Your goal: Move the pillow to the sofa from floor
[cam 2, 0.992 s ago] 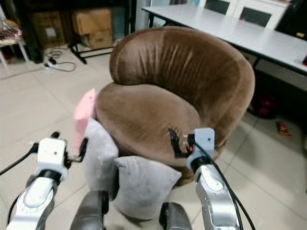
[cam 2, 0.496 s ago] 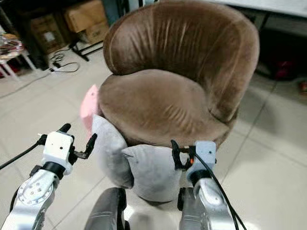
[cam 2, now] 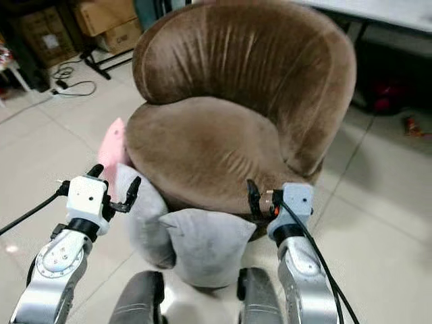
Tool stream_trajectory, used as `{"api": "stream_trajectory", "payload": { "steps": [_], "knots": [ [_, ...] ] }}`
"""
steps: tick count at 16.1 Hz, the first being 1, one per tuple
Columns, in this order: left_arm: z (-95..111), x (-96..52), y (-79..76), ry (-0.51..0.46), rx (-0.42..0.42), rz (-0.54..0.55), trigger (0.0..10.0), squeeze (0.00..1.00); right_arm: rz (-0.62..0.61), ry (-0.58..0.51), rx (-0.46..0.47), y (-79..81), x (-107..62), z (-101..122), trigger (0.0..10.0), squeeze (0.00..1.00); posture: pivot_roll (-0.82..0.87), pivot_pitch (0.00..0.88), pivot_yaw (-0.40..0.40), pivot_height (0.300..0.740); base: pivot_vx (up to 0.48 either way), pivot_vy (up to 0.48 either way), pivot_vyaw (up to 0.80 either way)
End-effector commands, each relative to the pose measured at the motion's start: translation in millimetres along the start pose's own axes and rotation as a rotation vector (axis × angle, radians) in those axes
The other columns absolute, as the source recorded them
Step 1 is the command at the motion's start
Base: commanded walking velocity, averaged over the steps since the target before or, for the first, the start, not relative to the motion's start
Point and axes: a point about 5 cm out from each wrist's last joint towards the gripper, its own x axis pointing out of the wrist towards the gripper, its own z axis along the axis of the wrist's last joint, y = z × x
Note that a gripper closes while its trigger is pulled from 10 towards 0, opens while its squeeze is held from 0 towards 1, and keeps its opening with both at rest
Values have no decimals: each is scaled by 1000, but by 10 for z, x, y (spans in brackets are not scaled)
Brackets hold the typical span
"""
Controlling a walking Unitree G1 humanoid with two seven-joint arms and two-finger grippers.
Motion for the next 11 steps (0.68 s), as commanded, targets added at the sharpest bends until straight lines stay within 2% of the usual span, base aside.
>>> {"api": "stream_trajectory", "payload": {
  "steps": [1,3,7,9,11],
  "knots": [
    [17,-38,38,-6,15,22,10000,600,27,-1,32,49,30,-1,10000,0,17,46,22,630,0,0,0],
    [2,-66,22,-2,6,27,10000,596,60,14,35,93,50,-25,10000,0,3,43,9,625,0,0,0],
    [-57,-78,-48,6,-23,42,10000,608,69,19,30,35,25,-40,10000,0,-14,10,-23,585,0,0,0],
    [-43,-65,-27,1,-24,55,10000,604,69,27,27,17,36,-67,10000,0,-7,0,-26,565,0,0,0],
    [-60,-76,-11,4,-21,58,10000,604,88,51,5,70,41,-115,10000,0,-5,0,-28,550,0,0,0]
  ]
}}
